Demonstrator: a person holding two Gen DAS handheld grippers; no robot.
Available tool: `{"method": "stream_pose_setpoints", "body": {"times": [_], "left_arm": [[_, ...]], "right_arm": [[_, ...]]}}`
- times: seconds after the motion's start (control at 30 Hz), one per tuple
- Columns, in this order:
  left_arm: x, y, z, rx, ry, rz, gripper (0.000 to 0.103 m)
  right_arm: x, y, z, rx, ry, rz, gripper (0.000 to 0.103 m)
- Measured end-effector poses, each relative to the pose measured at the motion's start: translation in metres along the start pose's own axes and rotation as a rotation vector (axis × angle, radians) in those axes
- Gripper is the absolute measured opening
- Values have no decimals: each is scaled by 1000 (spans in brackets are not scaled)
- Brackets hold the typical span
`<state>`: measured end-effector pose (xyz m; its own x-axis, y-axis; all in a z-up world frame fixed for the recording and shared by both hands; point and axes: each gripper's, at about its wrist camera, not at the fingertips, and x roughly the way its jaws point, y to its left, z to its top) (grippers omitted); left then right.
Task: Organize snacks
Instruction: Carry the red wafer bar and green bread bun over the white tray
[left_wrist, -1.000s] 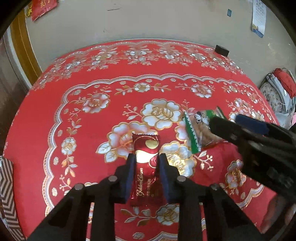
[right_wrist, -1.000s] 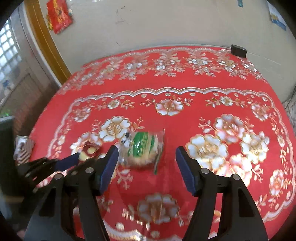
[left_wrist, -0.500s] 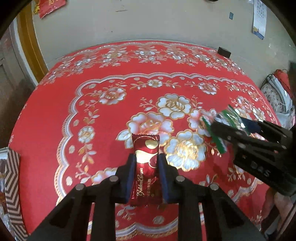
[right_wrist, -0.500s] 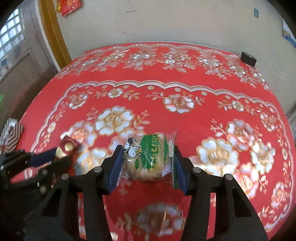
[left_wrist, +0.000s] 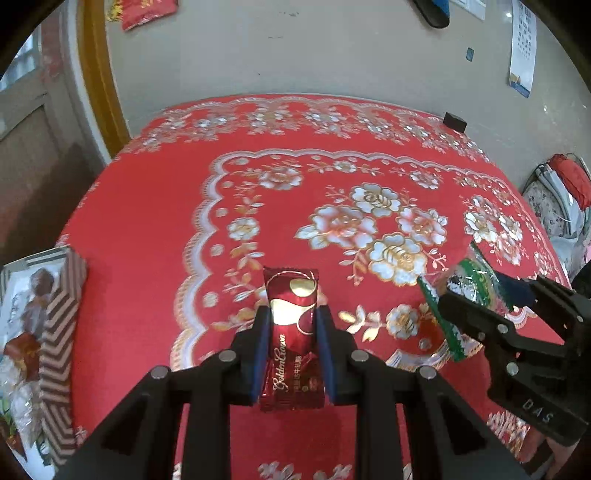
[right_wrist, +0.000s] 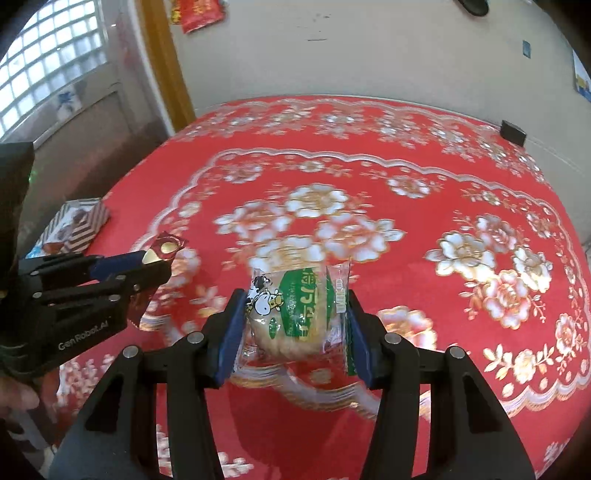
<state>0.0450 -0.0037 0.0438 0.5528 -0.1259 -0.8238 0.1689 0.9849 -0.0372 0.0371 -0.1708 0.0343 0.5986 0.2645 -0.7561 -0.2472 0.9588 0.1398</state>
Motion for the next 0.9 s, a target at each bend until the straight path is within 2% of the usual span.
{"method": "stream_pose_setpoints", "body": {"times": [0.47,0.9], "left_arm": [[-45,57,-33,-56,-56,90,27],[-78,120,-48,-134,-104,180,27]], "right_arm": [[-4,79,-1,-90,-18,80,51],[0,152,10,-188,-20,145,51]]}}
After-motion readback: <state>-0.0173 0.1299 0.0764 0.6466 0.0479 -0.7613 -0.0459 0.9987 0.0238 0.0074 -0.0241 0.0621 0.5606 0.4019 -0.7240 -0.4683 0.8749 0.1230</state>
